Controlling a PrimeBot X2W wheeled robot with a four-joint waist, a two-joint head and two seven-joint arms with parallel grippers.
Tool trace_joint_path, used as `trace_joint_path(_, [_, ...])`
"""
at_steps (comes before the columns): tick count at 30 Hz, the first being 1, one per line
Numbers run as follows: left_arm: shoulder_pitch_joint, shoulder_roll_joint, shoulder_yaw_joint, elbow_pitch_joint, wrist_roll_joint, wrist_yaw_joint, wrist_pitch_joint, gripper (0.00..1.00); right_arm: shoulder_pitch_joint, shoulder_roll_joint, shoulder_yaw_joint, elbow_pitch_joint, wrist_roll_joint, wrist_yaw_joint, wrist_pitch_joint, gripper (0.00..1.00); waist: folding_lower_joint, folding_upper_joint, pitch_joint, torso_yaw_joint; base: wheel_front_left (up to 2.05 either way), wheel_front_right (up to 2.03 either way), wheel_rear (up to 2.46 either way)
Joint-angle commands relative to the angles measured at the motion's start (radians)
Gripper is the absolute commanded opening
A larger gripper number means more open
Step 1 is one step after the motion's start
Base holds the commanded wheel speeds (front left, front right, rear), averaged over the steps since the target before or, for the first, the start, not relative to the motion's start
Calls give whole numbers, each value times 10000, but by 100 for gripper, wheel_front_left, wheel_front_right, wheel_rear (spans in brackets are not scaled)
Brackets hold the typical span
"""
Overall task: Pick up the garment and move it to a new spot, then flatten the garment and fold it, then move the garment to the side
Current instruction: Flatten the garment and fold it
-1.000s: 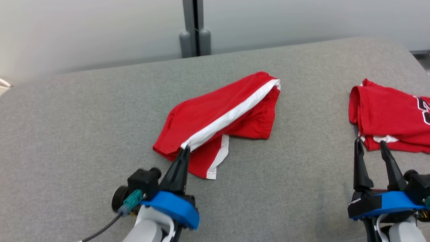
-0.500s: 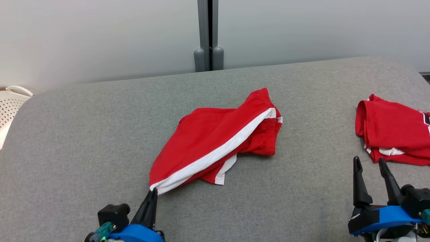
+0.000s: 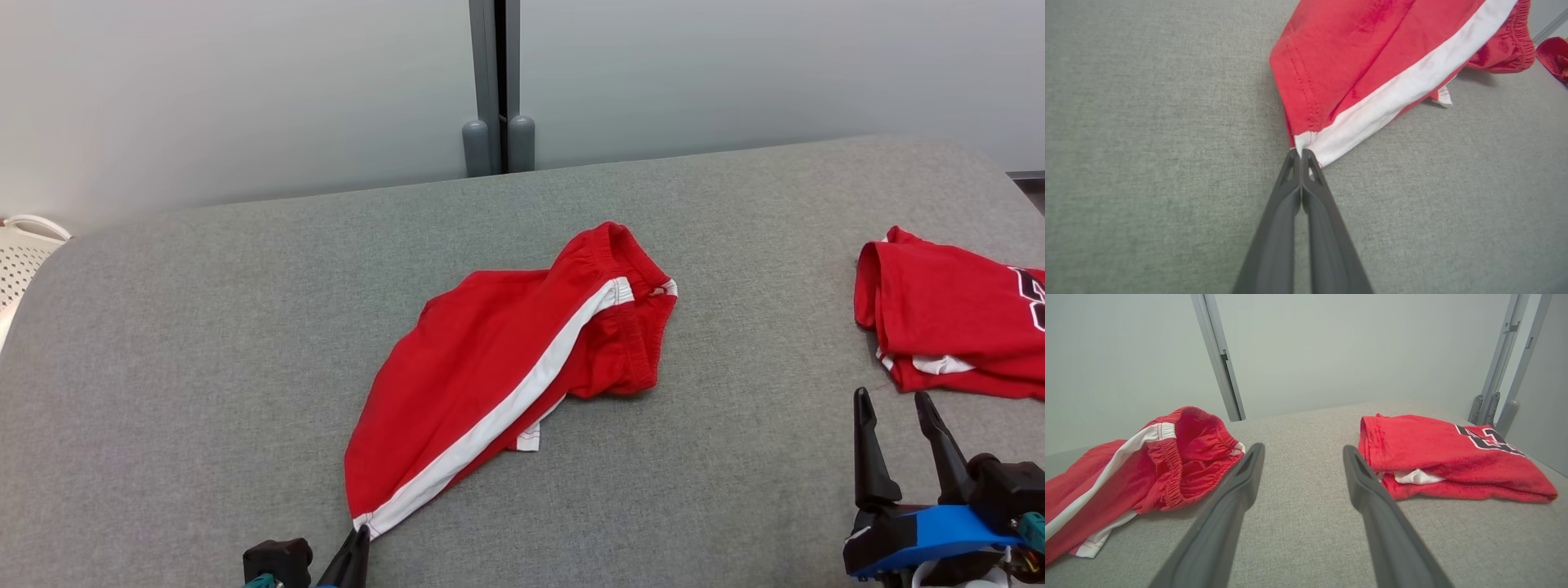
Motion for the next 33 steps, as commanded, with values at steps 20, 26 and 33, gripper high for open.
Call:
trace_joint_path(20, [-1165, -349, 151, 1132, 599, 305, -695, 100, -21, -17, 34, 210, 4, 3, -31, 100, 0, 1, -241, 369, 0, 0, 0])
trace_joint_path(26, [-1030, -588, 593, 163, 973, 483, -717, 100, 0, -16, 120, 99, -102, 5, -31, 100, 0, 1, -463, 493, 0, 0, 0])
trace_joint_path(33, [-619, -919, 1007, -709, 1460, 506, -720, 100, -48, -16, 410, 13, -58, 3, -31, 100, 0, 1, -743, 732, 0, 0, 0])
